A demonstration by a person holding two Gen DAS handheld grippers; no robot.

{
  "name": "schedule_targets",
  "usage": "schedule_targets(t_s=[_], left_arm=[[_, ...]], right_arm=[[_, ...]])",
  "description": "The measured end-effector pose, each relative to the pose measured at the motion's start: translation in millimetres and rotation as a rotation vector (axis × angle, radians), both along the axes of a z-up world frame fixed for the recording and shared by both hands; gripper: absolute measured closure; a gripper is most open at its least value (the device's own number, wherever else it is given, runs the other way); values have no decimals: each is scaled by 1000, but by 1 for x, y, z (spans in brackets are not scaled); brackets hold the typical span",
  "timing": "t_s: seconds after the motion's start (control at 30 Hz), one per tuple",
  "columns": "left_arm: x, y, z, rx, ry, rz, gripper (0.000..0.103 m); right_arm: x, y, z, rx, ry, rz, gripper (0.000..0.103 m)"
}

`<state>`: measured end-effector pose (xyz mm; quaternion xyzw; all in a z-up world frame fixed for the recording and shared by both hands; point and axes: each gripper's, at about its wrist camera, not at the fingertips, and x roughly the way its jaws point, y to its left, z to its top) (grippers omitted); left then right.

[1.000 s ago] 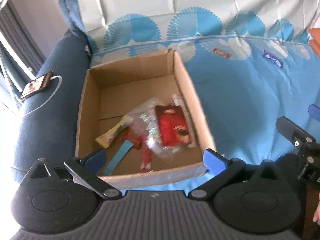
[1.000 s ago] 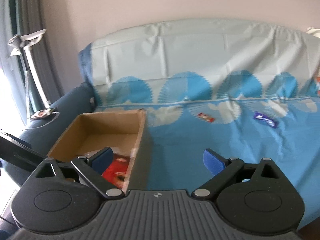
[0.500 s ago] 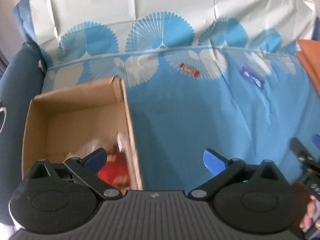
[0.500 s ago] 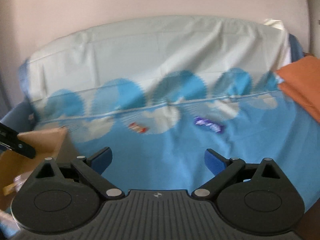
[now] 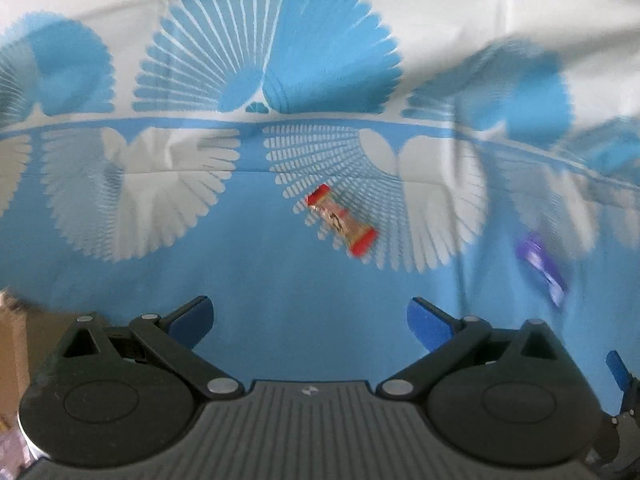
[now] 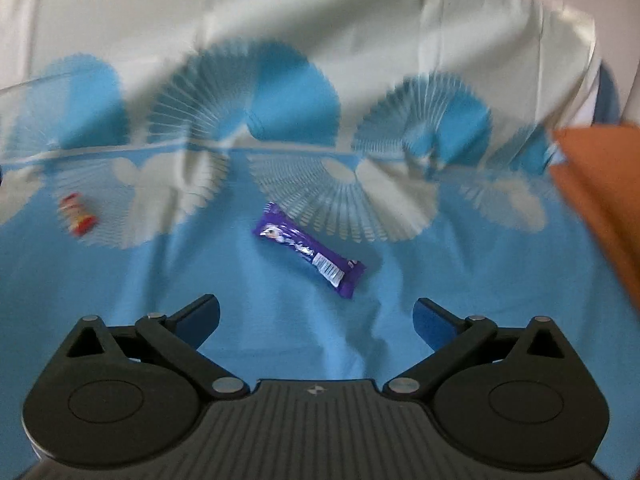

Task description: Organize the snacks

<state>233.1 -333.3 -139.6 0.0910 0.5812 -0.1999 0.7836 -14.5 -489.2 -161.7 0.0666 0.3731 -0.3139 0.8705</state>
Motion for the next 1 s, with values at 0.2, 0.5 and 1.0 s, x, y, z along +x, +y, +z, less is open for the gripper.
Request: schedule_targets(t_s=[0.2, 0.5, 1.0], left_arm=[[44, -31, -47, -28, 52, 30, 0], [67, -57, -98, 74, 25, 19, 0], [54, -40, -73, 51, -80, 89, 73]], right_arm=[[39, -62, -47, 99, 13, -59, 1], [61, -86, -77, 57, -9, 1, 0], [66, -55, -66, 13, -46, 91, 77]])
